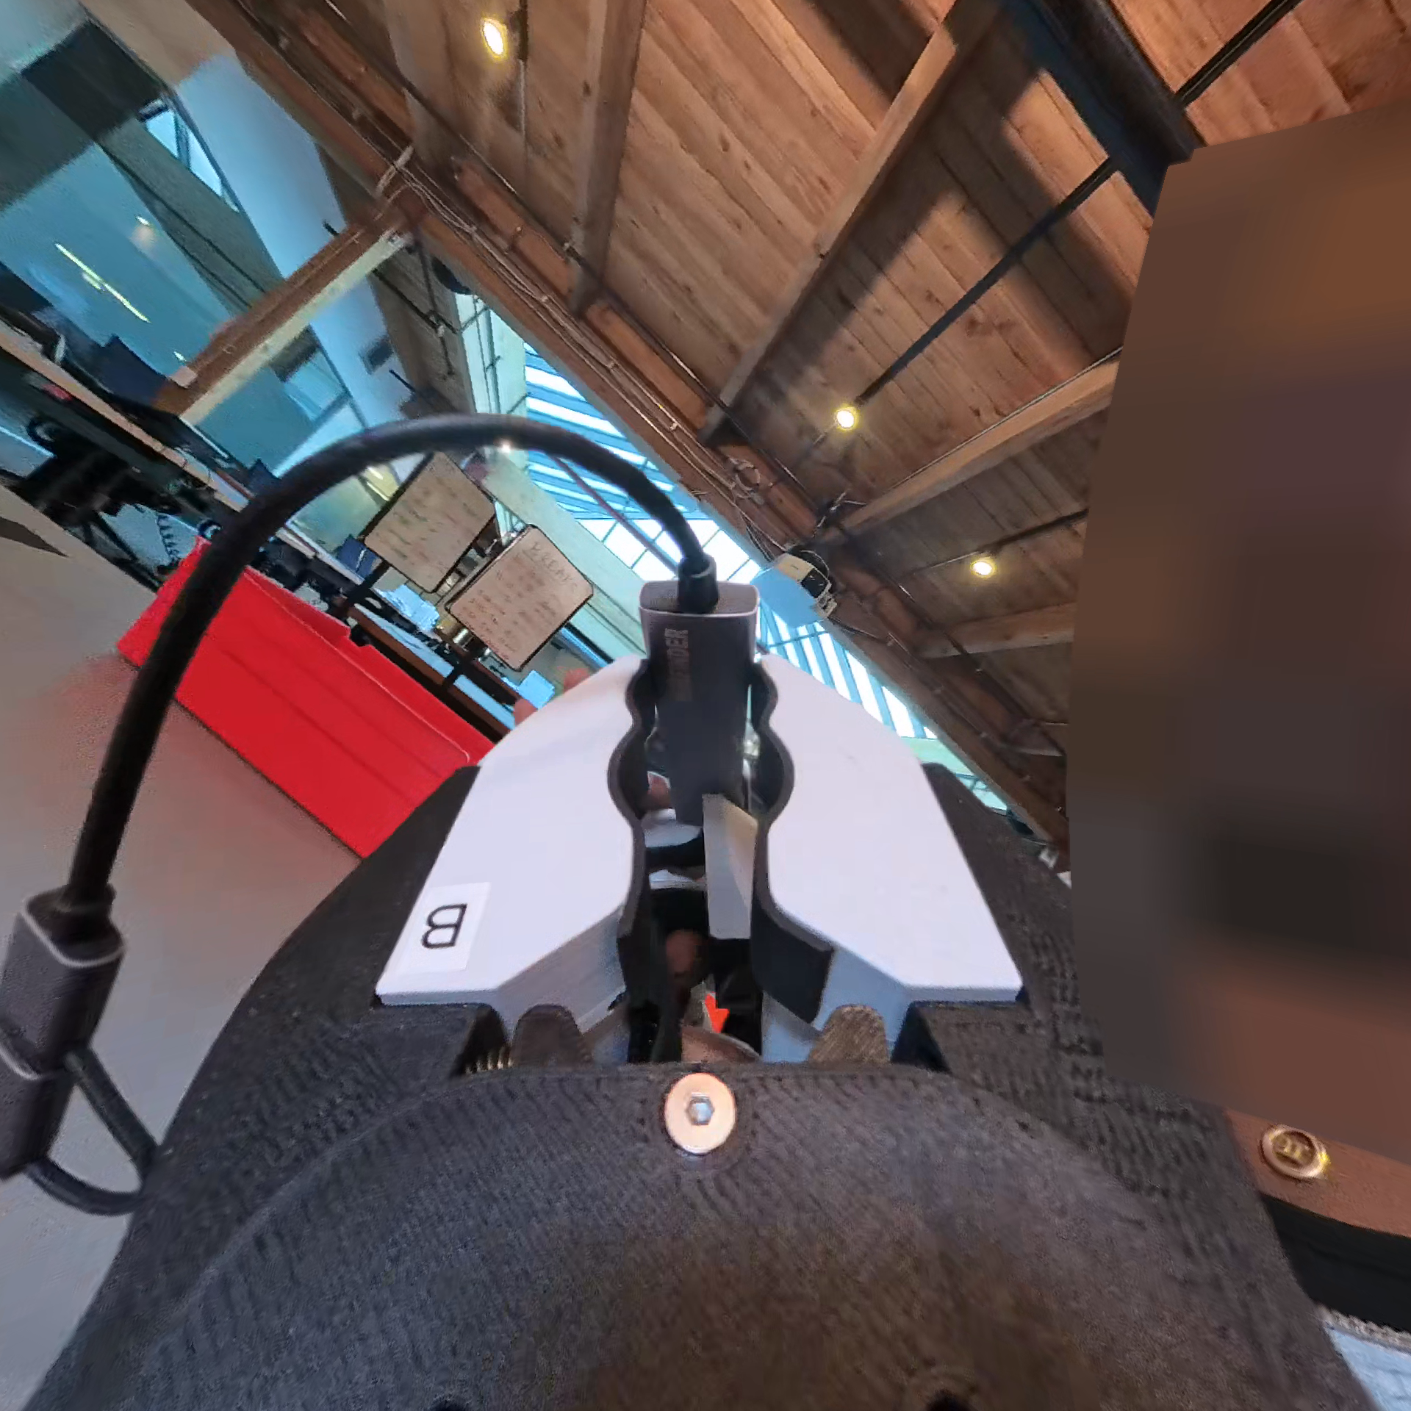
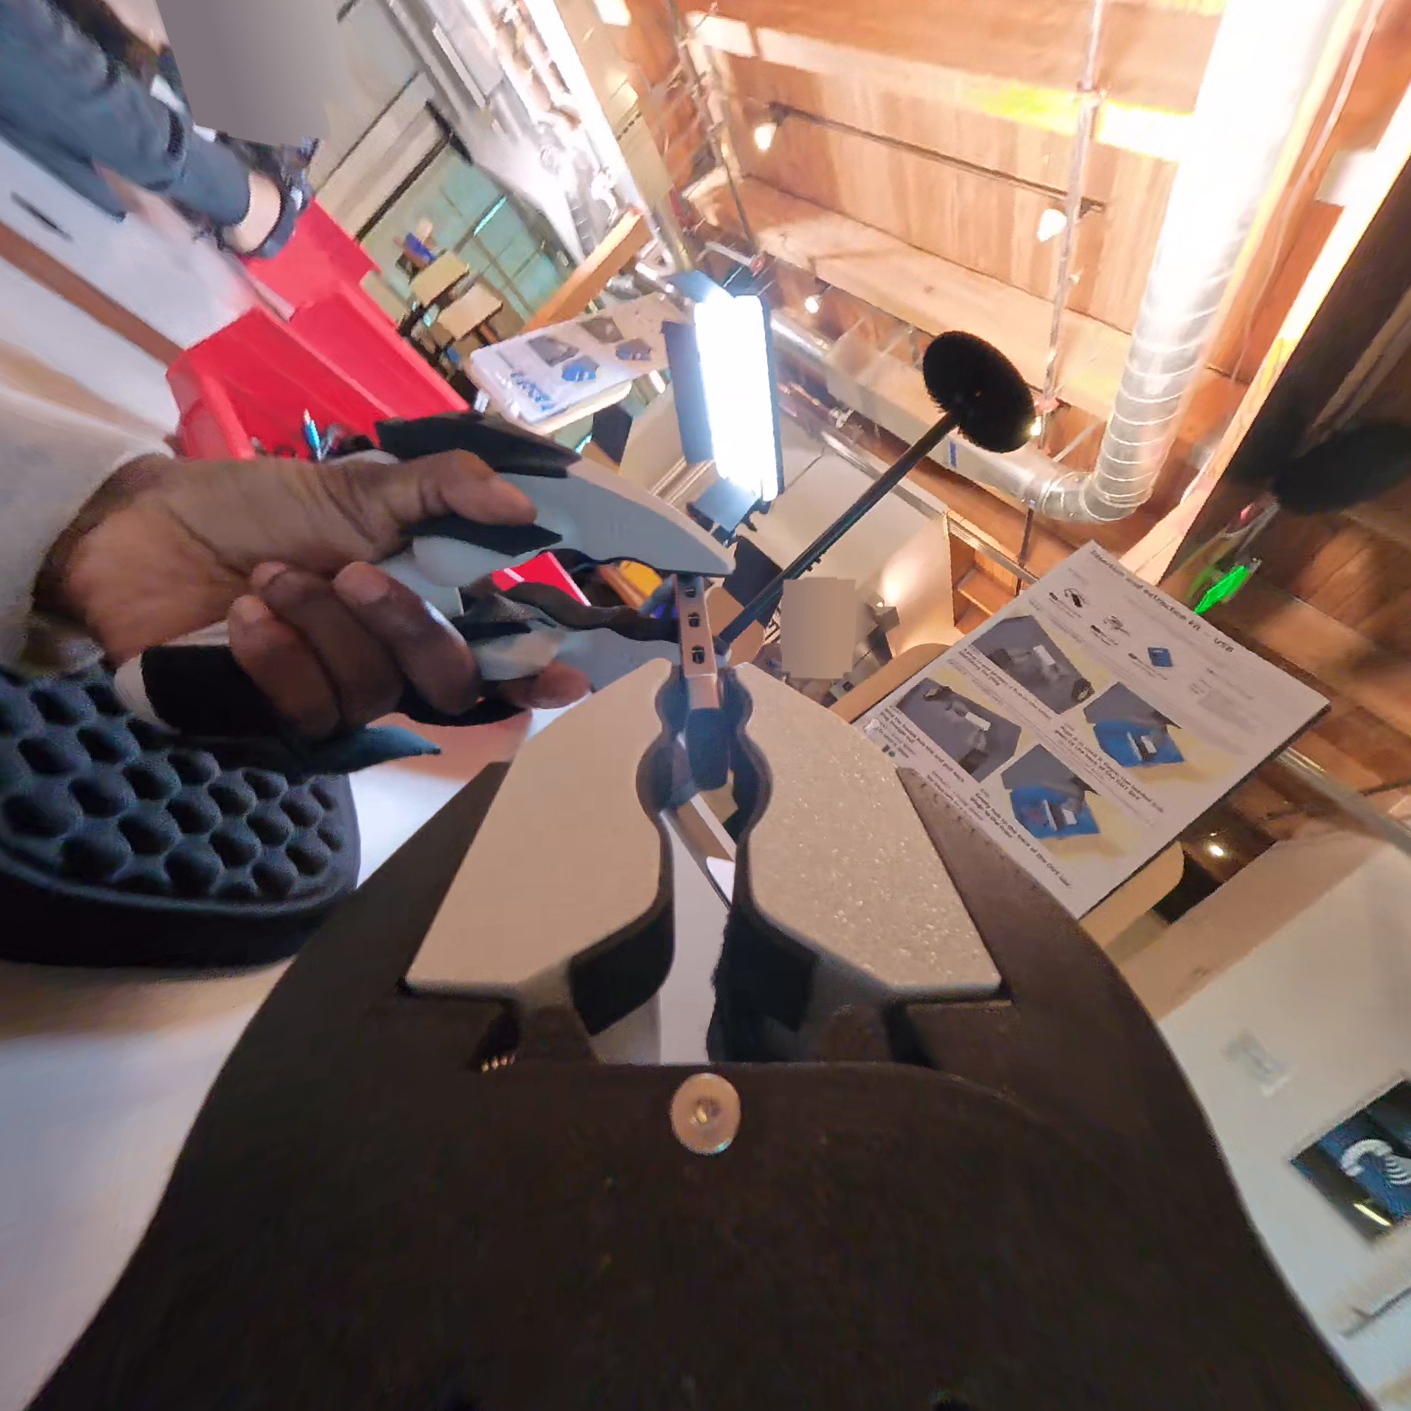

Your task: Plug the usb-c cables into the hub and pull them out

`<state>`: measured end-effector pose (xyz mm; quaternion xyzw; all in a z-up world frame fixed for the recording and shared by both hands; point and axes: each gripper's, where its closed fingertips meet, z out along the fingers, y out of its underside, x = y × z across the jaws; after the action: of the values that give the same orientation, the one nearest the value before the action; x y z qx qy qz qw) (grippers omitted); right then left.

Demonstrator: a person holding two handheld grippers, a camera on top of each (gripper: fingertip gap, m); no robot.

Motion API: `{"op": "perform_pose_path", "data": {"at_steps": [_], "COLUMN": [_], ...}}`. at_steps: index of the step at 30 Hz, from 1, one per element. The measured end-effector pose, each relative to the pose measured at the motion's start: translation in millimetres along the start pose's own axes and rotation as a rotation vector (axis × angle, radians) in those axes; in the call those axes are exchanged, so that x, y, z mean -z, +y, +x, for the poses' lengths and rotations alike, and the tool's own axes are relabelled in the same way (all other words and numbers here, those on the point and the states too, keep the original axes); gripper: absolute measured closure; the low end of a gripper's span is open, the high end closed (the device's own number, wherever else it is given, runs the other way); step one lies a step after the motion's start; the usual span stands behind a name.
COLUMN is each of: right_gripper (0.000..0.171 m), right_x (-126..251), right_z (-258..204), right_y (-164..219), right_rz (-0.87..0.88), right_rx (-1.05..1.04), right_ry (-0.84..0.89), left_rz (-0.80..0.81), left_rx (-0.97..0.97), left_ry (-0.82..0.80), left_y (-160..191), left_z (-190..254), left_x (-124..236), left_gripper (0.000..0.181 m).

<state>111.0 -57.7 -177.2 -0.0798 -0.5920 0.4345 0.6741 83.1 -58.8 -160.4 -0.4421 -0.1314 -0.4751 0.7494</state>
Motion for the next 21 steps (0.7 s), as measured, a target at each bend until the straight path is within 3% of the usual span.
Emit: {"op": "perform_pose_path", "data": {"at_steps": [2, 4, 5, 8, 11, 14, 21], "right_gripper": [0.163, 0.162, 0.162, 0.162, 0.162, 0.162, 0.157], "right_x": [-0.1, 2.5, 5.8, 23.9, 48.2, 74.3, 97.7], "right_z": [0.6, 12.6, 18.5, 25.3, 19.8, -8.8, -46.9], "right_y": [3.6, 12.2, 18.6, 43.9, 77.9, 111.1, 132.4], "right_rz": [-0.057, -0.14, -0.186, -0.327, -0.472, -0.594, -0.709], "right_rx": [0.069, 0.169, 0.22, 0.375, 0.533, 0.602, 0.455], "right_ry": [-0.024, -0.021, -0.035, -0.129, -0.218, -0.352, -0.535], "left_rz": [-0.007, -0.061, -0.109, -0.183, -0.132, -0.043, -0.119], "left_rx": [-0.003, -0.097, -0.165, -0.413, -0.645, -0.76, -0.907], "left_ry": [-0.052, -0.108, -0.139, -0.229, -0.3, -0.319, -0.362], "left_y": [-1.4, -1.1, 0.3, -8.5, -37.5, -61.2, -70.8], "left_z": [-7.8, -11.9, -12.5, -8.6, 4.7, 22.5, 44.5], "left_x": [0.5, 4.7, 9.1, 26.4, 41.5, 51.8, 61.5], "left_gripper": [0.152, 0.122, 0.117, 0.117, 0.117, 0.122, 0.125]}}
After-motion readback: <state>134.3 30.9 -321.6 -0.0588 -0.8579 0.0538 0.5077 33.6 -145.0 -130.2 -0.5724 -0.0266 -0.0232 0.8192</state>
